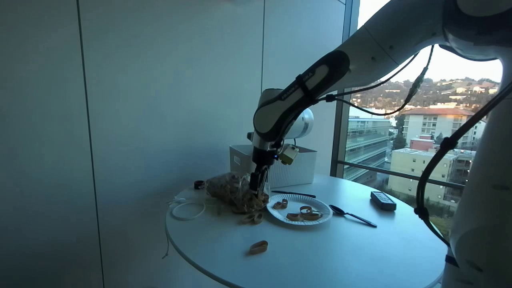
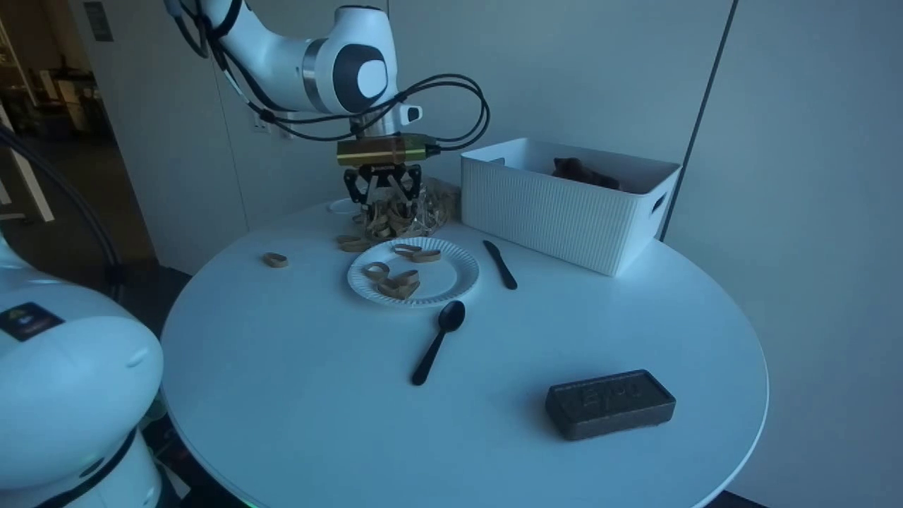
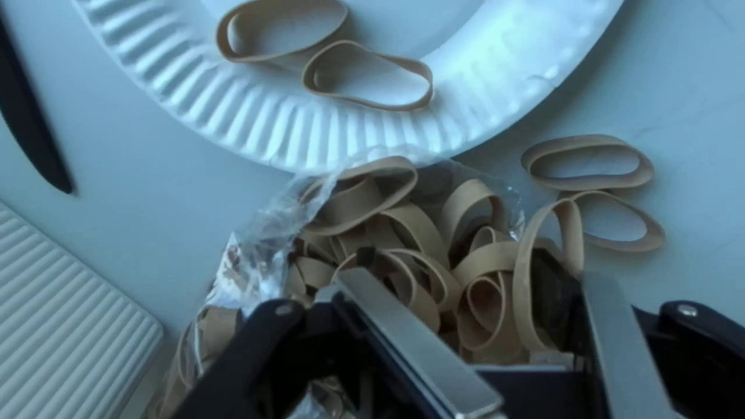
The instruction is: Remove the rubber bands from the plate
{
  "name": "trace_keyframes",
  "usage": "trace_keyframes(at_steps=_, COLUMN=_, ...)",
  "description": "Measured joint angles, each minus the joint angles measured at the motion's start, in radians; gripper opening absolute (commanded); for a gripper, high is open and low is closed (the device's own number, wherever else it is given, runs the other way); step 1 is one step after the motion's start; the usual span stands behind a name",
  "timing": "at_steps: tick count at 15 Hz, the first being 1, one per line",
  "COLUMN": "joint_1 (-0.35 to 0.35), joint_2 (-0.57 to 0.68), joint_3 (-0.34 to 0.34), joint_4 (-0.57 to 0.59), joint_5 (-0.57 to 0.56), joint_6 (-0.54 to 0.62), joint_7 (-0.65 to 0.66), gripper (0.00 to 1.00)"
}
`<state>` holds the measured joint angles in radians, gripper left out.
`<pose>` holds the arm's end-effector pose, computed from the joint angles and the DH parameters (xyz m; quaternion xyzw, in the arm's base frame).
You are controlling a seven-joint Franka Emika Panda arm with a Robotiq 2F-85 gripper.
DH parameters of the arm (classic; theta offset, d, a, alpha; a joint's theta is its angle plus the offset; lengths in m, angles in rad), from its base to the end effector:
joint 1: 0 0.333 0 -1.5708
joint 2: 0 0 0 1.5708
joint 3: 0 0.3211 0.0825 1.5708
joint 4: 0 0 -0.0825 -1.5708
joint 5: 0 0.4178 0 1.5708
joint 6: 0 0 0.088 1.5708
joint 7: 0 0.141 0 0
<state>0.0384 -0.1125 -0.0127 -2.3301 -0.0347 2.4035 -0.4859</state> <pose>0.5415 0.0129 0.3531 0.9602 0.2632 0.0876 0.0329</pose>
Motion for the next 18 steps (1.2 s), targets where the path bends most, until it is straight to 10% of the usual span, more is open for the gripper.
trace_keyframes(at_steps=6, joint_1=0.000, joint_2=-0.104, joint_3=0.000, joint_4=-0.034, joint_5=-0.002, joint_6=-0.113, joint_7=0.036, gripper=1.00)
trace_keyframes(at_steps=14, joint_1=0.004, joint_2=-0.157, joint_3=0.000, joint_4=-0.044, joint_5=-0.002, joint_6=-0.267, joint_7=0.036, gripper=0.27)
trace_keyframes(at_steps=15, joint_1=0.005, joint_2=-0.157, joint_3=0.000, joint_4=-0.044, joint_5=-0.002, joint_6=-0.271, joint_7=0.035, gripper=0.27)
trace_keyframes(at_steps=16, joint_1=0.005, joint_2=-0.157, joint_3=0.000, joint_4=-0.044, joint_5=-0.002, joint_6=-0.273, joint_7=0.034, gripper=0.62)
trace_keyframes(at_steps=18, joint_1=0.005, joint_2=-0.157, joint_3=-0.001, joint_4=-0.044, joint_5=-0.002, joint_6=-0.275, joint_7=0.033, gripper=0.57)
